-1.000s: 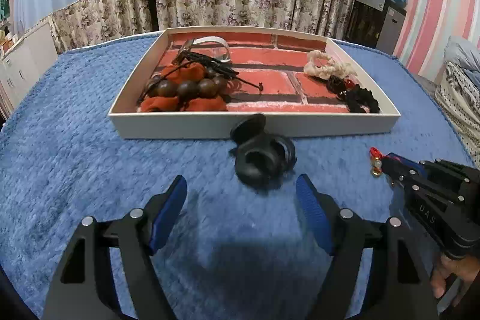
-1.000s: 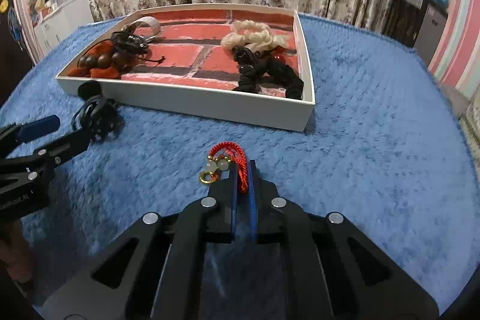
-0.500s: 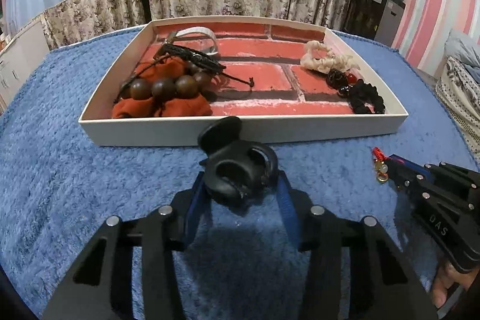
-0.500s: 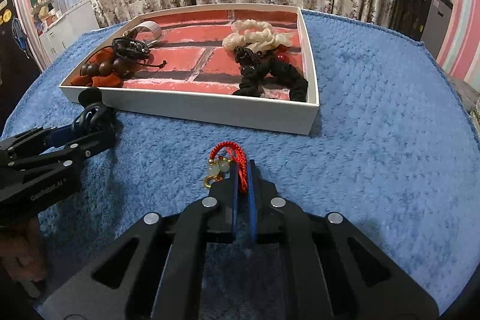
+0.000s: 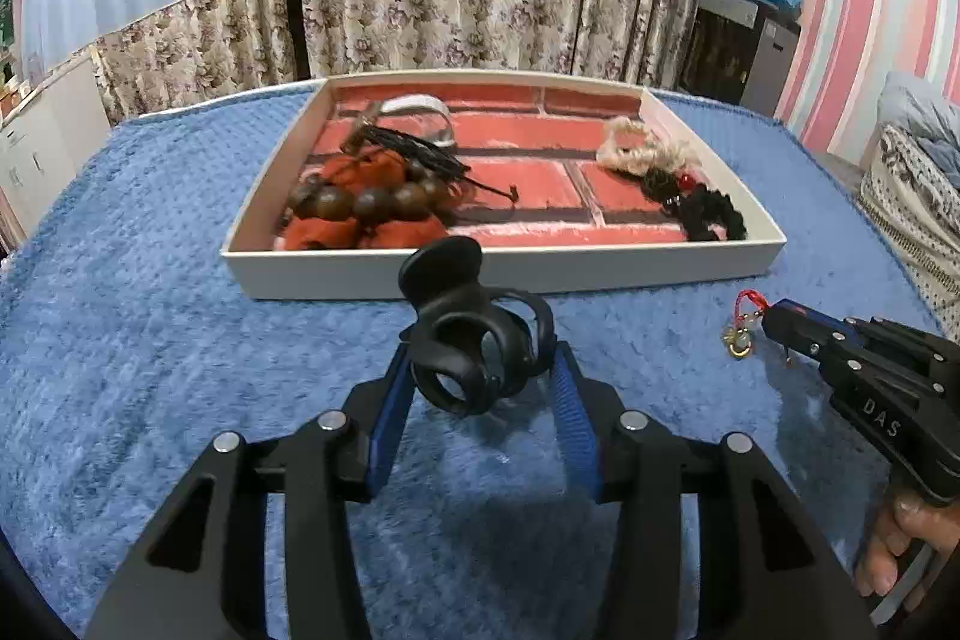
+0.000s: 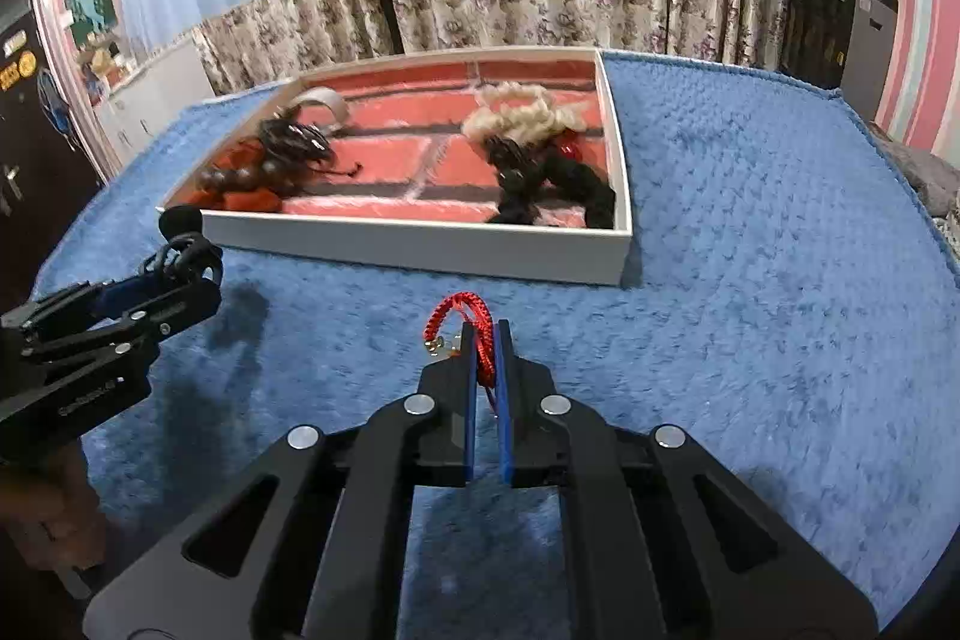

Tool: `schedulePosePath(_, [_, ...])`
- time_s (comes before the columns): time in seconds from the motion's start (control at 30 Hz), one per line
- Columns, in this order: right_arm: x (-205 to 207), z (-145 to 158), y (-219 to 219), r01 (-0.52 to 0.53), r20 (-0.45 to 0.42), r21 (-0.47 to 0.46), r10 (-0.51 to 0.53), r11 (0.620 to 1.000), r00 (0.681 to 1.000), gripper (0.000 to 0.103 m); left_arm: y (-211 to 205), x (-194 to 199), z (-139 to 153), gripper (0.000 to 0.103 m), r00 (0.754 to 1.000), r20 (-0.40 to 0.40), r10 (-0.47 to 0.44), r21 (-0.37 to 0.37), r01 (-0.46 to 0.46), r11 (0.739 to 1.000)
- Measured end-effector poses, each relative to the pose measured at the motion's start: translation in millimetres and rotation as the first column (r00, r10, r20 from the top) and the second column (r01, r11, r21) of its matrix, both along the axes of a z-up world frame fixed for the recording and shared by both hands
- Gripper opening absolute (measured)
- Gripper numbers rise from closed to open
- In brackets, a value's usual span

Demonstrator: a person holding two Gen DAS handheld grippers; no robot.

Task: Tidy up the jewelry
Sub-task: 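Grasp the black claw clip with the left tool while the right tool grasps the red string charm, then carry the claw clip and red charm over the tray and lower them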

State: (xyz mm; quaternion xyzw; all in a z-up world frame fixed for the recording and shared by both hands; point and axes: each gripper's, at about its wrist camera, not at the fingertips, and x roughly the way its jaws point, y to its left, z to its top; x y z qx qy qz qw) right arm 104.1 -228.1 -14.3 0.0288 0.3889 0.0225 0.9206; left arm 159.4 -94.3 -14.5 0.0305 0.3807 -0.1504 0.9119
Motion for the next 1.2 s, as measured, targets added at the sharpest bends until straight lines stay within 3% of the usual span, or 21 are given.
schedulePosePath(0.33, [-12.4,43.3,7.9,-0.012,0.09,0.0,0.012,1.0,0.996,0.006,21.1,-4.2,34.6,0.046,0.998,0.06,0.023,-0.032,-0.021,0.999])
schedulePosePath(0.67, [5.0,72.0,1.9,-0.005,0.146,-0.024,0.009,1.0,0.989,0.006,26.4,13.5,67.2,0.046,0.989,0.141,0.04,-0.006,-0.04,0.999])
schedulePosePath(0.93, [41.9,96.8,-8.1,0.005,0.188,-0.033,0.001,0.999,0.982,0.006,22.5,50.5,91.1,0.046,0.981,0.192,0.025,0.003,-0.027,1.0])
schedulePosePath(1.2, [89.1,92.4,-21.1,0.011,0.173,-0.006,-0.01,1.0,0.985,0.006,27.2,107.3,90.9,0.046,0.984,0.175,0.023,-0.025,-0.019,1.0])
